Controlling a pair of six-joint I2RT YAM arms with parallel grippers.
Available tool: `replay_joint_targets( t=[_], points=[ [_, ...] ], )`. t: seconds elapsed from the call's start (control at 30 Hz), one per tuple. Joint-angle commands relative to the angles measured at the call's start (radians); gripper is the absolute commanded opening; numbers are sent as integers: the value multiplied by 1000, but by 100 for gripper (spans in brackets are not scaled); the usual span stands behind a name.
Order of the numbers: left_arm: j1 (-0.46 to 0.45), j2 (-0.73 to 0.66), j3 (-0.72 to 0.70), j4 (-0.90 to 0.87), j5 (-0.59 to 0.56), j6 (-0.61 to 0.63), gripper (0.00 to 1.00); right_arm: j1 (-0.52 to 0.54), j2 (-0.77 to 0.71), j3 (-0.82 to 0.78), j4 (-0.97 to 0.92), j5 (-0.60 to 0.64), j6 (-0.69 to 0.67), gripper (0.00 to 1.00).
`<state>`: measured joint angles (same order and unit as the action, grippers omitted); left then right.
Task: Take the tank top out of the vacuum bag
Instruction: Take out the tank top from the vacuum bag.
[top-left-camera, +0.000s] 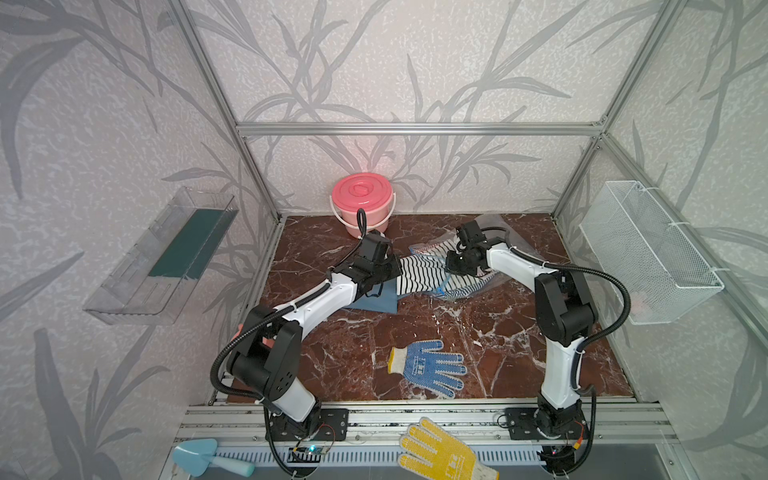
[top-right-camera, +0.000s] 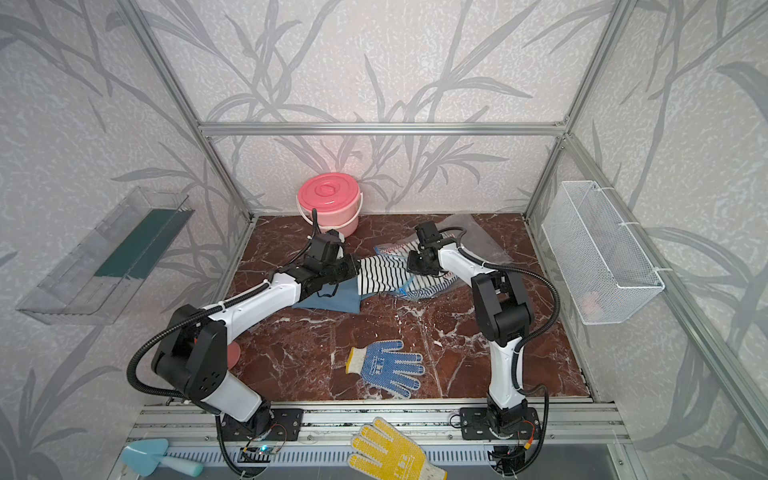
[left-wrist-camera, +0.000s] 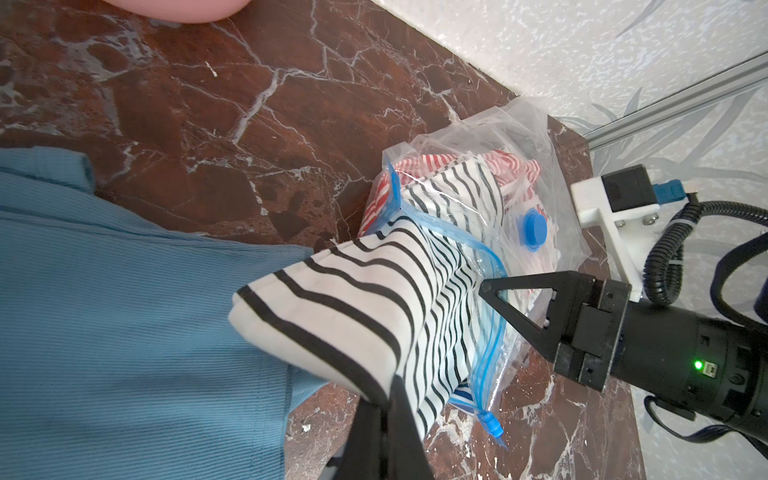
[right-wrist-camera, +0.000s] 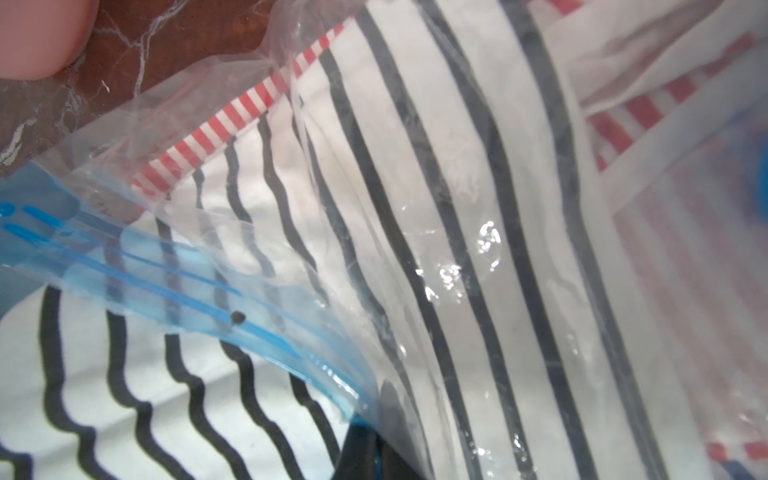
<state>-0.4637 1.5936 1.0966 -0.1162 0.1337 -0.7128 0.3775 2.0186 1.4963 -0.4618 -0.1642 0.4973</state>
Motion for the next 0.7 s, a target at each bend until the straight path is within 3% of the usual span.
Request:
replay_joint_targets(
  t=[0.0, 0.67],
  points=[
    [17, -43, 11, -23, -35, 22, 0, -15, -42, 4, -33, 32, -14, 0],
    [60, -41, 40, -56, -52, 59, 0, -37, -8, 88, -75, 32, -19, 0]
  ],
)
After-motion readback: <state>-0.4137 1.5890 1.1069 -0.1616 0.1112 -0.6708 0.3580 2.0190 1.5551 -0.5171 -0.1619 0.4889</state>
